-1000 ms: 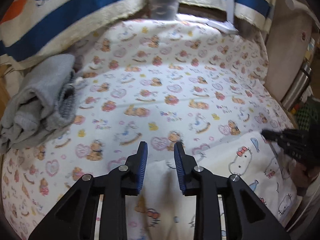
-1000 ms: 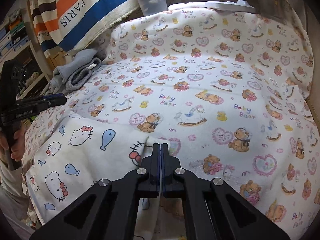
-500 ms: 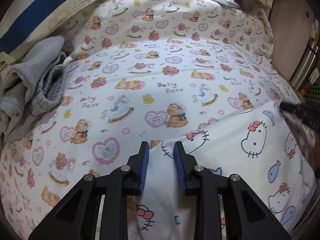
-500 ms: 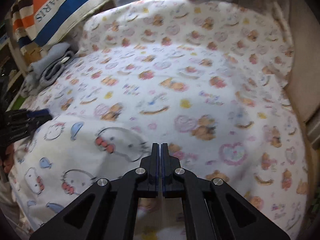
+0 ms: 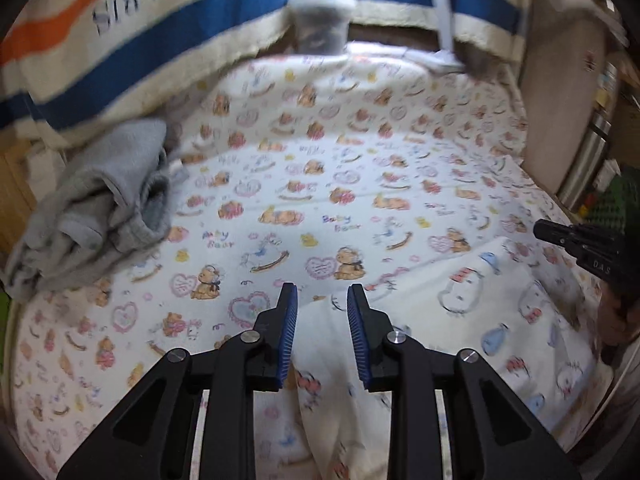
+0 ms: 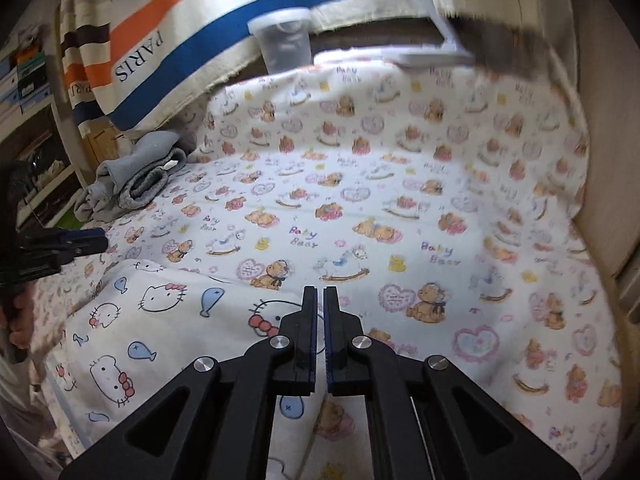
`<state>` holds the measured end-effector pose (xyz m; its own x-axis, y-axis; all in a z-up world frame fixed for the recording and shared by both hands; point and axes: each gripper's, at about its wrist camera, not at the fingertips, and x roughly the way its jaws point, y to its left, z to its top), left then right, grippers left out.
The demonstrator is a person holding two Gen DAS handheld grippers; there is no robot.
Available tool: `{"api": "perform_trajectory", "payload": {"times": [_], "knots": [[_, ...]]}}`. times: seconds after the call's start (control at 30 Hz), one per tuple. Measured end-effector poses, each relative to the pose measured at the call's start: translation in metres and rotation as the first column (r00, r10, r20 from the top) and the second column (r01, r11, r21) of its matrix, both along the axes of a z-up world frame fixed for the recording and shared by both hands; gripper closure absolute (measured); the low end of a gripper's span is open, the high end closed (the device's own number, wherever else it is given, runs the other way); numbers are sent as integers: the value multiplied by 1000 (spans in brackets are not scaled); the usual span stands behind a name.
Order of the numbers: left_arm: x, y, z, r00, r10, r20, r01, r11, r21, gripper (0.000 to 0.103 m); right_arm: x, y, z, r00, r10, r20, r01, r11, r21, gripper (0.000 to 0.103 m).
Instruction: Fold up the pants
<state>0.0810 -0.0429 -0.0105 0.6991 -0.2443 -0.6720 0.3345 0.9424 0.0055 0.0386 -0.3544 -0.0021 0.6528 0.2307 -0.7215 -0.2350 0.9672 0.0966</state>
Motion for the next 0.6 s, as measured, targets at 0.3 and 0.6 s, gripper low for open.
{"api": "perform_trajectory", "payload": {"times": [0.3, 0.6], "knots": [[-74, -1, -12, 999, -19, 41, 20, 999, -26, 57, -83, 38, 19, 996, 92, -20, -91, 995, 46, 101], [-108, 20, -68, 991, 71, -116, -84, 990, -110, 57, -137, 29, -30, 994, -6, -112, 11, 999, 41, 101]]}}
